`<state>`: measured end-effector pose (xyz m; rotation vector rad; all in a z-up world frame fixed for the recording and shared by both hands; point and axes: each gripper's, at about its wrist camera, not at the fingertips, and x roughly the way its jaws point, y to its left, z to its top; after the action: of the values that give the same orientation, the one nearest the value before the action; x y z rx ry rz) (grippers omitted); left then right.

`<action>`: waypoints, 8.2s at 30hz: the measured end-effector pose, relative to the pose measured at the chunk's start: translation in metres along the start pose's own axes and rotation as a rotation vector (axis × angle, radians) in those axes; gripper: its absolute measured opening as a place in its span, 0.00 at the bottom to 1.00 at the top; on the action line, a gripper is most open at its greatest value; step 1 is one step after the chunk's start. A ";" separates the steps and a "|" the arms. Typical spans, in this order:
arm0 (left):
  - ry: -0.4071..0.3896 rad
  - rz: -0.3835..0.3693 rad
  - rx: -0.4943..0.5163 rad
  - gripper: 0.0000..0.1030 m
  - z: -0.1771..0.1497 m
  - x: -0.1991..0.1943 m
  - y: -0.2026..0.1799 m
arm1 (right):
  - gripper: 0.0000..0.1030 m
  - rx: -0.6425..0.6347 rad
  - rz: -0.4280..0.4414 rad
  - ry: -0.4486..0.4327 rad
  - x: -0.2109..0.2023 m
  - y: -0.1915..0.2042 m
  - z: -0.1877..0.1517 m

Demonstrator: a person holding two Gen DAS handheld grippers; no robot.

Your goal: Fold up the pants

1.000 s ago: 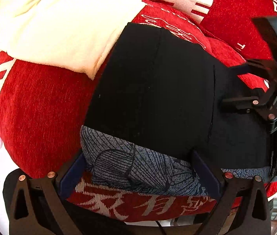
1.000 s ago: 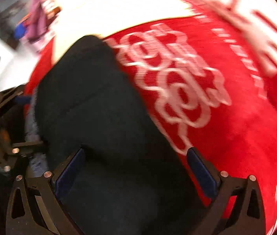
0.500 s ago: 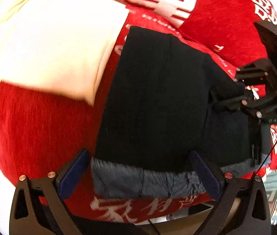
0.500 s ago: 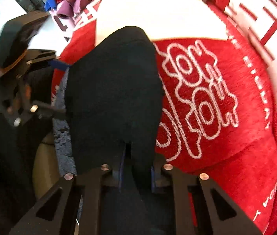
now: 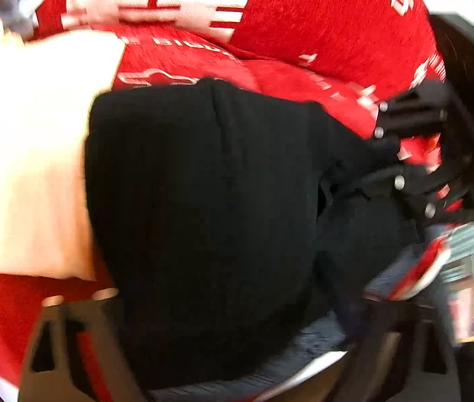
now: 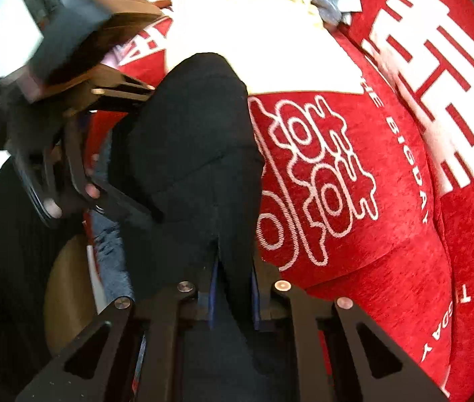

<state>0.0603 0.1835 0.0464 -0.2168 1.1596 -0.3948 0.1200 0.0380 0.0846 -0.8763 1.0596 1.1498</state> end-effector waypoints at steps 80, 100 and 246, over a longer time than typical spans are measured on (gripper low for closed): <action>0.271 0.268 0.477 0.26 0.056 0.145 -0.463 | 0.97 1.349 -0.488 -0.183 -0.115 0.008 -0.452; 0.200 -0.026 0.377 0.88 0.067 0.067 -0.434 | 0.97 1.019 -0.306 -0.488 -0.136 0.053 -0.421; -0.053 0.365 -0.026 1.00 0.036 0.081 -0.264 | 1.00 1.142 -0.925 -0.227 -0.152 -0.004 -0.314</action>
<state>0.0707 -0.0916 0.0885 -0.0353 1.1249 -0.0514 0.0525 -0.2991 0.1421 -0.2035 0.7713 -0.1947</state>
